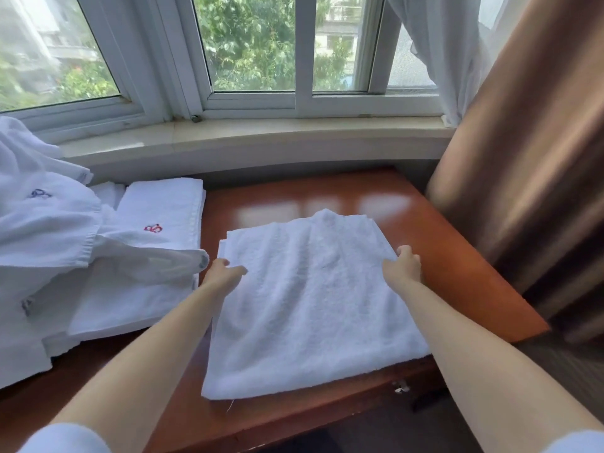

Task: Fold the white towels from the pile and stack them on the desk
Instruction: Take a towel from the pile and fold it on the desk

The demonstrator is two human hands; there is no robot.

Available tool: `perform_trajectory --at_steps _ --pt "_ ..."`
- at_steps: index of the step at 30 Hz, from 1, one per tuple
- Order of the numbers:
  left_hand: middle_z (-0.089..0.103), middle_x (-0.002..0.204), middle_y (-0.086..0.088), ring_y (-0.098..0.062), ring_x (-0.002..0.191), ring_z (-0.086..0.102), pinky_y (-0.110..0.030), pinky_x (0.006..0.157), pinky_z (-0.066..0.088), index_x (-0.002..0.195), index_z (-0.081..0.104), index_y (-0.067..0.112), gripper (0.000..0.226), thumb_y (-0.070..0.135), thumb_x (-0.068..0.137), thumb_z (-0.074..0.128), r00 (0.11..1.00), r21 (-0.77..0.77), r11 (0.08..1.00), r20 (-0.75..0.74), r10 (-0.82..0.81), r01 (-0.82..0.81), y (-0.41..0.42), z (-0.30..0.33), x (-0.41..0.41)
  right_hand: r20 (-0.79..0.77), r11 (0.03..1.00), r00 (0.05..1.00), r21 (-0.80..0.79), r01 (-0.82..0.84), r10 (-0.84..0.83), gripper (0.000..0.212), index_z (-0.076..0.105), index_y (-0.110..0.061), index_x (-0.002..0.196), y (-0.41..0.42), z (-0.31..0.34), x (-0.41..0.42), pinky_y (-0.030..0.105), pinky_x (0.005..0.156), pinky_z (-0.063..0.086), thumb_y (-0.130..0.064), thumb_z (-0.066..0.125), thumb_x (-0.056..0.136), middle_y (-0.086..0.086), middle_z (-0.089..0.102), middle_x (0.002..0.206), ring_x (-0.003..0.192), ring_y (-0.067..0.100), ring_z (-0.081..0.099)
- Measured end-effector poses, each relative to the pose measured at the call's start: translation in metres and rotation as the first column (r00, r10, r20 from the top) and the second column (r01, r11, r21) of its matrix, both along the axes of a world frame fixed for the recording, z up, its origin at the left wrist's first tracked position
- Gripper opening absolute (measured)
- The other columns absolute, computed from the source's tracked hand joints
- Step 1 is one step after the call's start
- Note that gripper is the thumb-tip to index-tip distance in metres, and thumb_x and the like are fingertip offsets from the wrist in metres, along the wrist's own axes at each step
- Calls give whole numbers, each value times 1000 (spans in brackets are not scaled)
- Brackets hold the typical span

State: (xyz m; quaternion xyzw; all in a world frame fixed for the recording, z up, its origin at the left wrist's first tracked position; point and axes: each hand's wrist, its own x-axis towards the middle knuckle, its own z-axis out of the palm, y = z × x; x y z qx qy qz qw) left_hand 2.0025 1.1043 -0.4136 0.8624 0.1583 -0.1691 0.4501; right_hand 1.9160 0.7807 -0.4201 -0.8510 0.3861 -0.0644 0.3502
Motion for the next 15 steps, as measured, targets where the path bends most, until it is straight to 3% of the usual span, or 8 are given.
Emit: perform_trajectory --at_steps 6,11,13,15 --pt "44 141 -15 -33 124 46 -35 97 39 146 29 7 64 21 91 59 989 13 994 93 111 -112 -18 -15 66 99 995 991 51 87 -92 38 49 -10 126 -13 -9 75 38 90 46 -17 52 89 15 41 130 106 35 53" --pt "41 146 -15 -34 130 43 -37 101 38 148 29 4 64 18 93 58 978 41 986 139 153 -160 -26 -24 110 38 995 996 68 78 -80 32 53 -11 120 -24 -17 122 27 76 41 -17 53 89 12 48 127 101 32 55" --pt "46 140 -17 -34 127 46 -37 100 40 143 36 2 58 17 92 60 973 65 980 151 175 -186 -26 -28 119 -2 995 998 78 65 -66 34 55 -13 120 -27 -22 131 28 77 45 -14 54 86 11 53 124 103 32 58" --pt "60 115 -20 -37 108 58 -38 86 47 118 57 -3 34 16 89 59 974 104 980 164 154 -172 -25 -31 123 2 994 999 100 50 -51 37 55 -15 121 -28 -24 135 28 77 46 -13 58 84 10 58 120 100 29 60"
